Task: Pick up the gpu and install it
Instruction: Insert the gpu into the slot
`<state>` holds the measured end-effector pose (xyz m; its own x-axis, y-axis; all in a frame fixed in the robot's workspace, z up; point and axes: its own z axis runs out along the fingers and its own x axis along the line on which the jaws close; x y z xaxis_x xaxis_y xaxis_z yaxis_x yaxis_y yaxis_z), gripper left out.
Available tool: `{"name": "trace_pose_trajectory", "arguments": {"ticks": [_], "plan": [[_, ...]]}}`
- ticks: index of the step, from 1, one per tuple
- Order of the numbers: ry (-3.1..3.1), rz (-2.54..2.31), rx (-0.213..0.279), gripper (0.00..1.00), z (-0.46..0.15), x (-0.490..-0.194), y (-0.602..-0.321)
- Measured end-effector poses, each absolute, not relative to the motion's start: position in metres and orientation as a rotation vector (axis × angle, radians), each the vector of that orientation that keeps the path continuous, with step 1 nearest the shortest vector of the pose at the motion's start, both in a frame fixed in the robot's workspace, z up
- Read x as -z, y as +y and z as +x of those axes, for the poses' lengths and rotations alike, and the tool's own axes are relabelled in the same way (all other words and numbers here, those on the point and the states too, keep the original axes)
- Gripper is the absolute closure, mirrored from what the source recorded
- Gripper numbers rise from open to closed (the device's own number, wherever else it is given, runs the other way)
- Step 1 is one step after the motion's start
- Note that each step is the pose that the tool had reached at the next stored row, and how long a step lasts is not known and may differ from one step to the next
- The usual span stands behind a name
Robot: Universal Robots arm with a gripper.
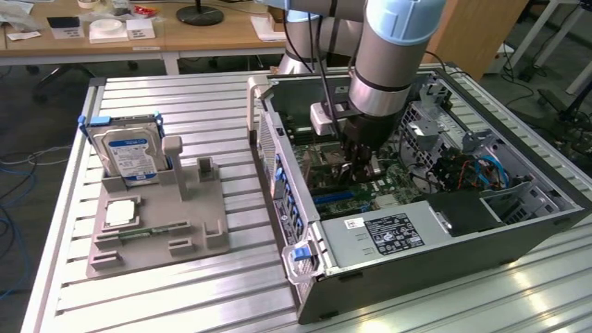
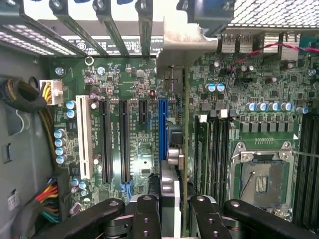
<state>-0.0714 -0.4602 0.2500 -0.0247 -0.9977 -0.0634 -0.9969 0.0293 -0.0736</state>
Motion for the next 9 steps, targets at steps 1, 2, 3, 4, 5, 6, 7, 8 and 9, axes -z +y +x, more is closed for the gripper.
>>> {"name": "trace_pose_trajectory", "arguments": {"ticks": [1, 2, 3, 4, 5, 6, 7, 8, 9], "plan": [[2.182, -2.124, 0.013, 0.72, -0.0718, -0.2498, -0.4602], [2.182, -2.124, 0.013, 0.72, -0.0718, -0.2496, -0.4604], [2.182, -2.124, 0.013, 0.72, -0.0718, -0.2495, -0.4608], [2.182, -2.124, 0.013, 0.72, -0.0719, -0.2494, -0.4615], [2.182, -2.124, 0.013, 0.72, -0.0721, -0.2493, -0.4620], [2.182, -2.123, 0.013, 0.72, -0.0724, -0.2493, -0.4623], [2.182, -2.123, 0.013, 0.72, -0.0733, -0.2491, -0.4623], [2.182, -2.124, 0.013, 0.72, -0.0746, -0.2491, -0.4623], [2.182, -2.124, 0.013, 0.72, -0.0753, -0.2490, -0.4623]]}}
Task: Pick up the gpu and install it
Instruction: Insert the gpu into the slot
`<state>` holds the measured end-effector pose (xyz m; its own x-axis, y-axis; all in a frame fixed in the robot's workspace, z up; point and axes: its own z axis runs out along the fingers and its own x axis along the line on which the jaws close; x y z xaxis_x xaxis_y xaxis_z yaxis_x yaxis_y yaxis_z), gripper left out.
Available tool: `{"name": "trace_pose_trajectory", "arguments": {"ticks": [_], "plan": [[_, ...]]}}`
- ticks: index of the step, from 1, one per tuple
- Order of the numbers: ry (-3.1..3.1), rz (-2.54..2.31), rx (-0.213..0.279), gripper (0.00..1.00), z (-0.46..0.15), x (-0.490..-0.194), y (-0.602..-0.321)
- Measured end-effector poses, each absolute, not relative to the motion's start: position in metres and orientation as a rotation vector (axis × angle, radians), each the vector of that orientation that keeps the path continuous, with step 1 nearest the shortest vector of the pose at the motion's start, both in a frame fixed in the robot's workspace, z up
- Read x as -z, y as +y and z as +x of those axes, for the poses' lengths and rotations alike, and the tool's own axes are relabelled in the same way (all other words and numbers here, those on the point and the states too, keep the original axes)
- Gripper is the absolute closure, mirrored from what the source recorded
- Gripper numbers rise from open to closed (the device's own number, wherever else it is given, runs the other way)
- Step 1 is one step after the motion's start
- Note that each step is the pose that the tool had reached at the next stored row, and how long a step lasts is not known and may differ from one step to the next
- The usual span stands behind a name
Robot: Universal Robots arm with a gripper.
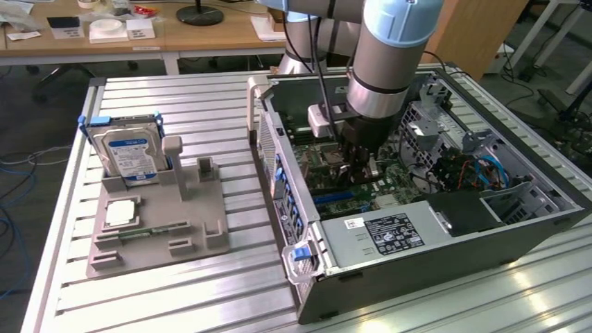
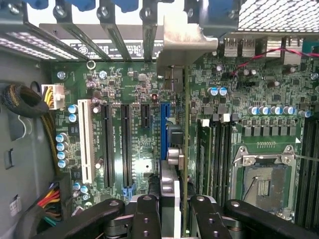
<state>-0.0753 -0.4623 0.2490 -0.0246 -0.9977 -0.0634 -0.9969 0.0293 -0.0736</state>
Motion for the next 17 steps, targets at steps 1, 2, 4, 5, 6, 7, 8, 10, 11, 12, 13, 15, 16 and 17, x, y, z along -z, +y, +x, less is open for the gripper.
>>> {"name": "trace_pose_trajectory", "arguments": {"ticks": [1, 2, 4, 5, 6, 7, 8, 10, 11, 12, 13, 15, 16, 17], "plan": [[2.182, -2.124, 0.014, 0.72, -0.0756, -0.2489, -0.4624], [2.183, -2.125, 0.016, 0.72, -0.0758, -0.2487, -0.4624], [2.185, -2.128, 0.021, 0.72, -0.0767, -0.2482, -0.4625], [2.186, -2.129, 0.024, 0.72, -0.0772, -0.2480, -0.4624], [2.187, -2.130, 0.026, 0.72, -0.0776, -0.2475, -0.4625], [2.188, -2.130, 0.027, 0.72, -0.0779, -0.2470, -0.4625], [2.188, -2.131, 0.027, 0.72, -0.0785, -0.2467, -0.4625], [2.188, -2.131, 0.028, 0.72, -0.0798, -0.2460, -0.4625], [2.188, -2.131, 0.027, 0.72, -0.0801, -0.2457, -0.4624], [2.188, -2.131, 0.027, 0.72, -0.0804, -0.2455, -0.4625], [2.188, -2.130, 0.027, 0.72, -0.0810, -0.2452, -0.4625], [2.188, -2.130, 0.027, 0.72, -0.0825, -0.2447, -0.4627], [2.188, -2.131, 0.027, 0.72, -0.0829, -0.2444, -0.4635], [2.188, -2.131, 0.027, 0.72, -0.0832, -0.2442, -0.4646]]}}
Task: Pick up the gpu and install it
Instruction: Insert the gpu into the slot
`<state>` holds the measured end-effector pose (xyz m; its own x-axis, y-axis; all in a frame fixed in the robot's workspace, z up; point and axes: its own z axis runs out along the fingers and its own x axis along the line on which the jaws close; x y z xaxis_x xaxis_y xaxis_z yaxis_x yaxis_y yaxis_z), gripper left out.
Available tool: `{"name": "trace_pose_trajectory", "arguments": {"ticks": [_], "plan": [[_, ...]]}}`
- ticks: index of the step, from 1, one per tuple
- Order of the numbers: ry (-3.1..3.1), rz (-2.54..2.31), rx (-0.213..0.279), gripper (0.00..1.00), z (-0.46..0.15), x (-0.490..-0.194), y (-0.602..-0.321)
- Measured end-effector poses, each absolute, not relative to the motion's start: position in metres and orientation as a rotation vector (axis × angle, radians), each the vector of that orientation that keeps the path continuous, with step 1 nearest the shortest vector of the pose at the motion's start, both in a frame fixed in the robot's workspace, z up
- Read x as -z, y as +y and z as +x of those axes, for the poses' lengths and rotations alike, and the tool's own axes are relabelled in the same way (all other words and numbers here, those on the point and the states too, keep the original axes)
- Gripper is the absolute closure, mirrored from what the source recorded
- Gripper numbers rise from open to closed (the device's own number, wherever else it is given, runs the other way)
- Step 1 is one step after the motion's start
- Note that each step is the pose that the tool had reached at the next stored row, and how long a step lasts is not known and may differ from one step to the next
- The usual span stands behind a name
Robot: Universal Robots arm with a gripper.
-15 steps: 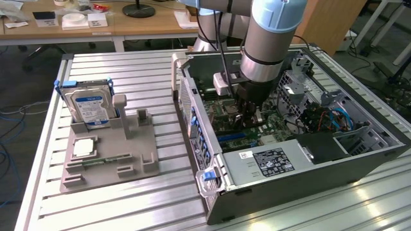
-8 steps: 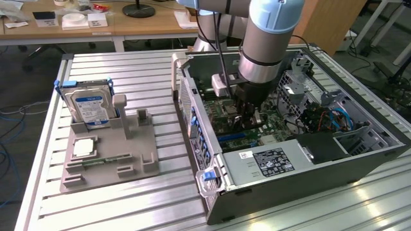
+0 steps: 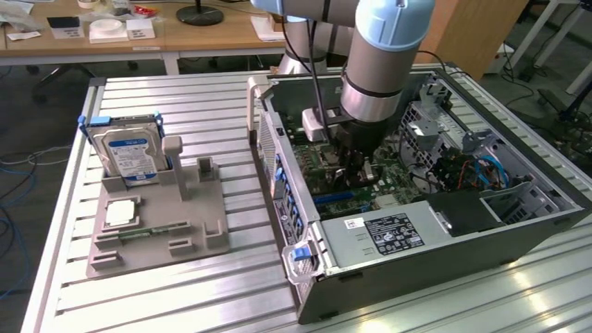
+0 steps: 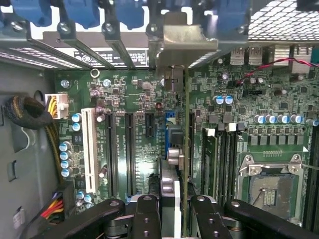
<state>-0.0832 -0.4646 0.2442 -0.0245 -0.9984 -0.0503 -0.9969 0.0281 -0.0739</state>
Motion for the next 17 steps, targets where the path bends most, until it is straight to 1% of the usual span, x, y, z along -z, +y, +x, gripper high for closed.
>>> {"name": "trace_pose_trajectory", "arguments": {"ticks": [17], "plan": [[2.188, -2.131, 0.027, 0.72, -0.0894, -0.2377, -0.4656]]}}
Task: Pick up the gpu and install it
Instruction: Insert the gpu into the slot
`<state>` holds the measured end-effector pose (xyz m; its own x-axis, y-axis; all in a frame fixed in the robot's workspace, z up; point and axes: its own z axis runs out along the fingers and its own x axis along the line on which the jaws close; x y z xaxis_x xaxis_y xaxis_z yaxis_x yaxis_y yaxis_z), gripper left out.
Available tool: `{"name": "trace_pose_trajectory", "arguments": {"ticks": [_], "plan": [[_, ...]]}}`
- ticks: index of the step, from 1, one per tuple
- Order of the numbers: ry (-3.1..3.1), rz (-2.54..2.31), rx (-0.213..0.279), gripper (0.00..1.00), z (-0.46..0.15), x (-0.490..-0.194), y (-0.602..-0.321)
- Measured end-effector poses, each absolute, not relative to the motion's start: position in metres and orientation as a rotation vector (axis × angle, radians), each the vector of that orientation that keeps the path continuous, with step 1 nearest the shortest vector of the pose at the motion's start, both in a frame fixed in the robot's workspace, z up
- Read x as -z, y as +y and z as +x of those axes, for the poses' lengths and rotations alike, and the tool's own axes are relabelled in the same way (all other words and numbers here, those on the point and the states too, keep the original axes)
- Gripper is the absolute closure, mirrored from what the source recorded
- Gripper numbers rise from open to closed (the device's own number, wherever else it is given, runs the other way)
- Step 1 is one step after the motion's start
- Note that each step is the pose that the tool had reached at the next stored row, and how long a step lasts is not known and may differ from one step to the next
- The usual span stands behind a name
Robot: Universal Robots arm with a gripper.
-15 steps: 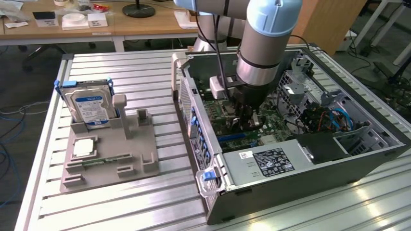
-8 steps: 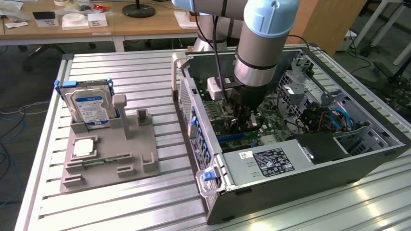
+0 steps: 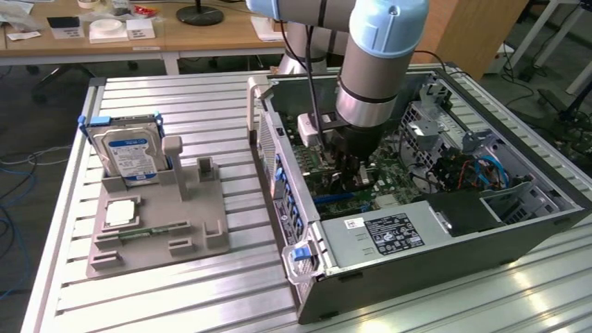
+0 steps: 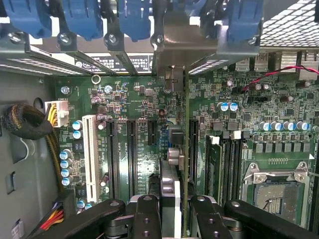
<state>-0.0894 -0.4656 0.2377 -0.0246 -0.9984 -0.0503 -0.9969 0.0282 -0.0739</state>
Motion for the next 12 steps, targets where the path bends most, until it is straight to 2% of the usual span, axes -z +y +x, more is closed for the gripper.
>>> {"name": "trace_pose_trajectory", "arguments": {"ticks": [12], "plan": [[2.191, -2.133, 0.016, 0.72, -0.0882, -0.2376, -0.4657]]}}
